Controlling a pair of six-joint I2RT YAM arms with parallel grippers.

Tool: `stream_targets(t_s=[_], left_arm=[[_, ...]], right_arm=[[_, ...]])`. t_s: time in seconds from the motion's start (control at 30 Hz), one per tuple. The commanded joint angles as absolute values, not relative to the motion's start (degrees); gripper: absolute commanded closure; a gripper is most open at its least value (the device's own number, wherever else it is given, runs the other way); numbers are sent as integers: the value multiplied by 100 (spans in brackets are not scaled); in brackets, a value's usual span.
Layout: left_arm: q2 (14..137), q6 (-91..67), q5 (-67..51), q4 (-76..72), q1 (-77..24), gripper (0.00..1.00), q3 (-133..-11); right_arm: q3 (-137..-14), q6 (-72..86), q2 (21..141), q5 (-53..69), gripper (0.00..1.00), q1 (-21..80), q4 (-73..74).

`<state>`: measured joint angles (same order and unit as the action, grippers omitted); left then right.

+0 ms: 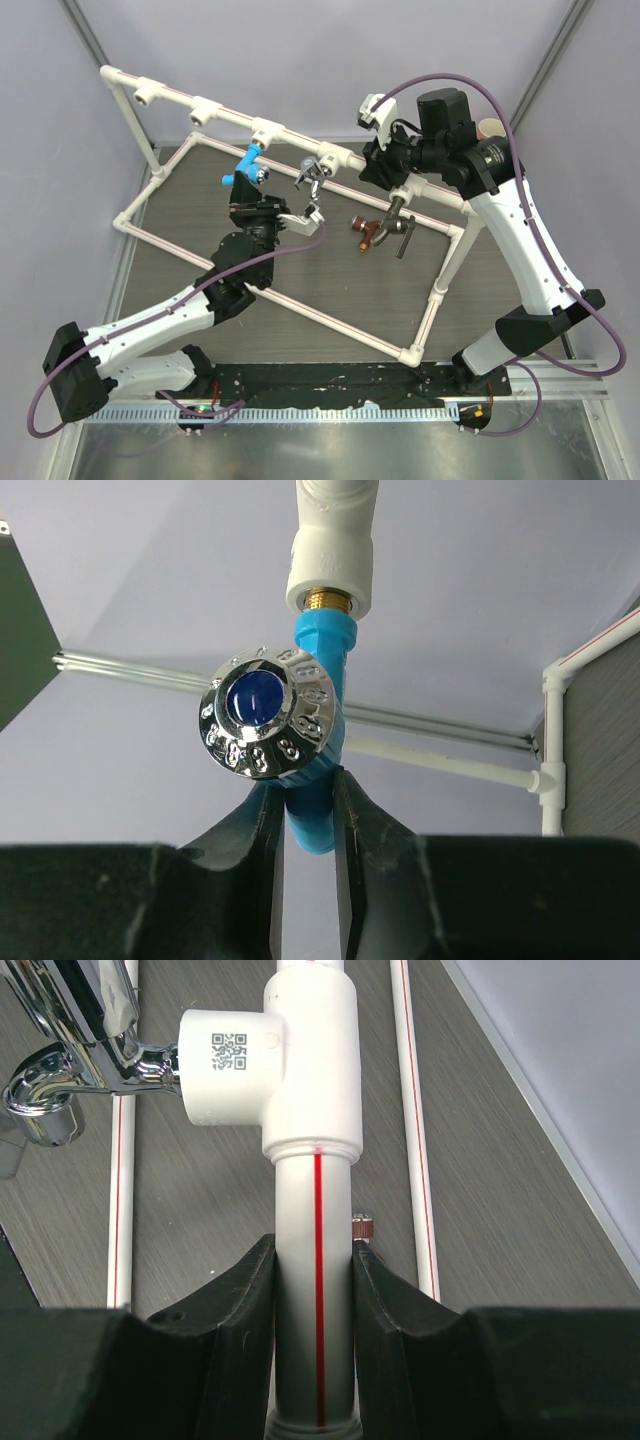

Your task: Install the water faucets

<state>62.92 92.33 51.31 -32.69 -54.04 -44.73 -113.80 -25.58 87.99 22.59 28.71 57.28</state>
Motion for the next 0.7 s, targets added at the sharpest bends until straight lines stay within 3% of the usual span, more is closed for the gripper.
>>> stream_targets(t_s=[0.0,0.13,0.33,0.47,0.67], left_arm=[[6715,9448,4421,-2452,-5563,89,-4210],[6680,9413,4438,-2461,-5563,85,-4140],[6601,9150,4456,-2417,-5572,67,-4104],[6469,8904,4456,-2303,-5572,47,-4131],[6399,8623,4491,-2250,-5572,31,-4148]], right_arm=[[-11303,-2224,8657,2408,99,2892,5616],[-11303,-2215,8657,2408,99,2883,5599],[-11303,-2206,8684,2417,99,2892,5607],[-11294,-2197,8675,2417,99,2892,5599],[-11294,-2206,8692,2417,99,2892,5599]])
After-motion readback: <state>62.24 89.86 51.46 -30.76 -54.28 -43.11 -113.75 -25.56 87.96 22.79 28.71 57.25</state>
